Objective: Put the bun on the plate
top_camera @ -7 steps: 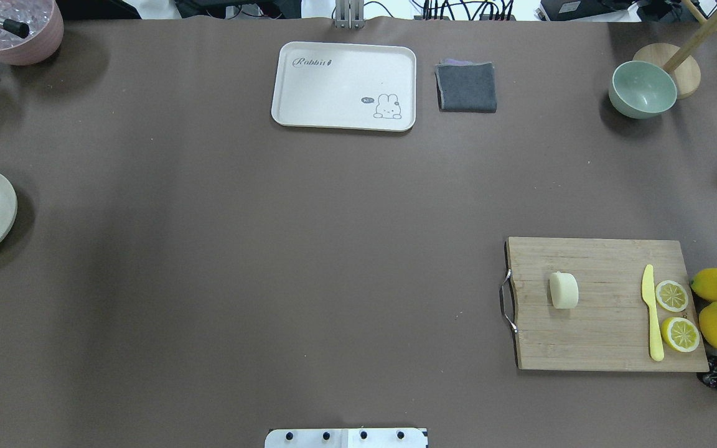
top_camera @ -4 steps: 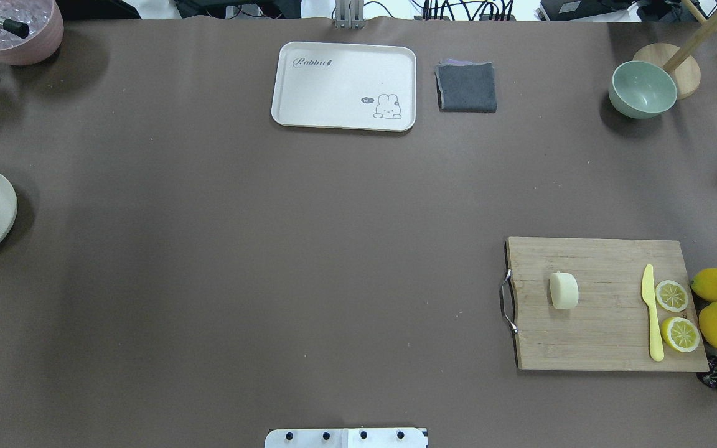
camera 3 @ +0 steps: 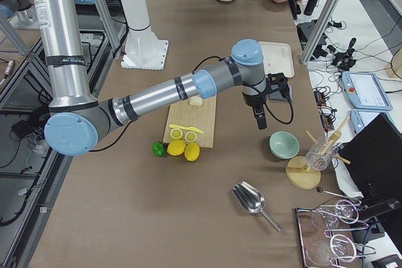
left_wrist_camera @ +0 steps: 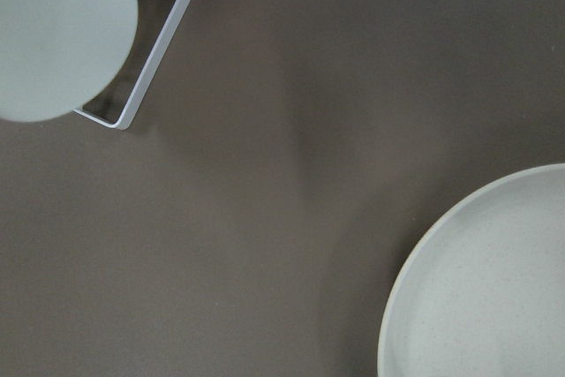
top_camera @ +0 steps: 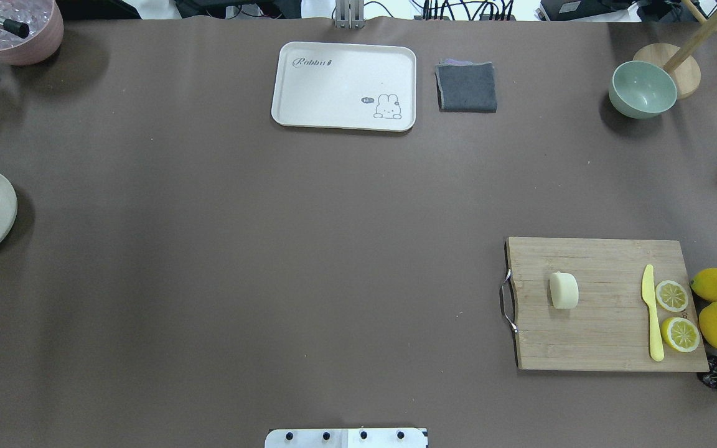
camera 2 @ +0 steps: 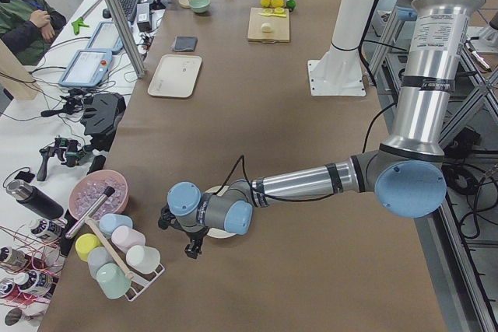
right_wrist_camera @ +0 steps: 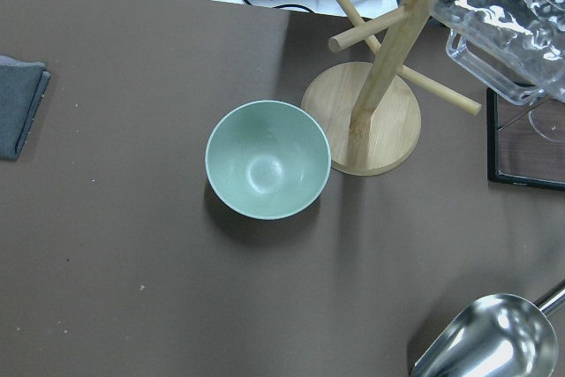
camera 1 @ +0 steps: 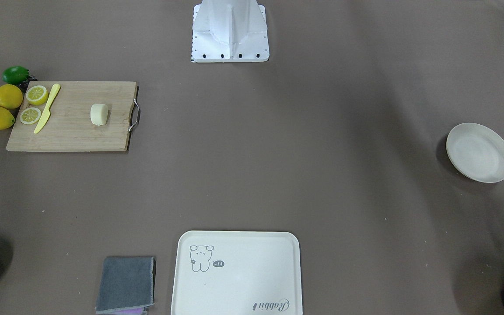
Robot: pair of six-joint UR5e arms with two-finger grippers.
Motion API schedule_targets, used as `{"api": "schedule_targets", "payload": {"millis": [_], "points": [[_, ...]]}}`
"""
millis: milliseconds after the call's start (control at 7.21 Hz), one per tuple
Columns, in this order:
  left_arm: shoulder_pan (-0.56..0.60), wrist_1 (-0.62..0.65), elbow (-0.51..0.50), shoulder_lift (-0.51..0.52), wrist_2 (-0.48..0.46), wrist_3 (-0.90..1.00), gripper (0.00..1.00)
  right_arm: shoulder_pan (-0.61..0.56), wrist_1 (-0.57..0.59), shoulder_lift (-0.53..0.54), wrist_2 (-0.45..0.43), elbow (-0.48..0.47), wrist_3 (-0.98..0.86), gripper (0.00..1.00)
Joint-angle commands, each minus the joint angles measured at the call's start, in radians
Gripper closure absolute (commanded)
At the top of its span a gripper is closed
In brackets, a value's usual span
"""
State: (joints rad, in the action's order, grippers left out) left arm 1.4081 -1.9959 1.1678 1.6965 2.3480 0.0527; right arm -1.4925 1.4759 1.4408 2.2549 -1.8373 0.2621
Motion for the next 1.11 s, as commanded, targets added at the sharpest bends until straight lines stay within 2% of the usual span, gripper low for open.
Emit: {"api": "schedule_targets", "payload": {"millis": [0, 139, 416, 693, 832, 971], "points": [[-0.052, -0.004, -0.002, 0.002, 0.0, -0.001, 0.09, 0.0, 0.0, 0.003, -0.004, -0.01, 0.0, 0.0], [-0.082, -0.004, -0.007, 0.002, -0.001, -0.001, 0.09, 0.0, 0.0, 0.003, -0.008, -0.01, 0.0, 0.0], [-0.093, -0.004, -0.017, 0.0, -0.003, -0.001, 0.18, 0.0, 0.0, 0.003, -0.011, -0.01, 0.0, 0.0], [-0.106, -0.046, -0.055, -0.001, -0.003, -0.001, 0.18, 0.0, 0.001, 0.007, -0.012, -0.025, 0.0, 0.0], [-0.116, -0.047, -0.057, 0.0, -0.003, -0.002, 0.26, 0.0, 0.001, 0.009, -0.012, -0.028, 0.0, 0.0], [-0.118, -0.047, -0.059, 0.0, 0.0, -0.008, 0.7, 0.0, 0.001, 0.01, -0.014, -0.028, 0.0, 0.0]]}}
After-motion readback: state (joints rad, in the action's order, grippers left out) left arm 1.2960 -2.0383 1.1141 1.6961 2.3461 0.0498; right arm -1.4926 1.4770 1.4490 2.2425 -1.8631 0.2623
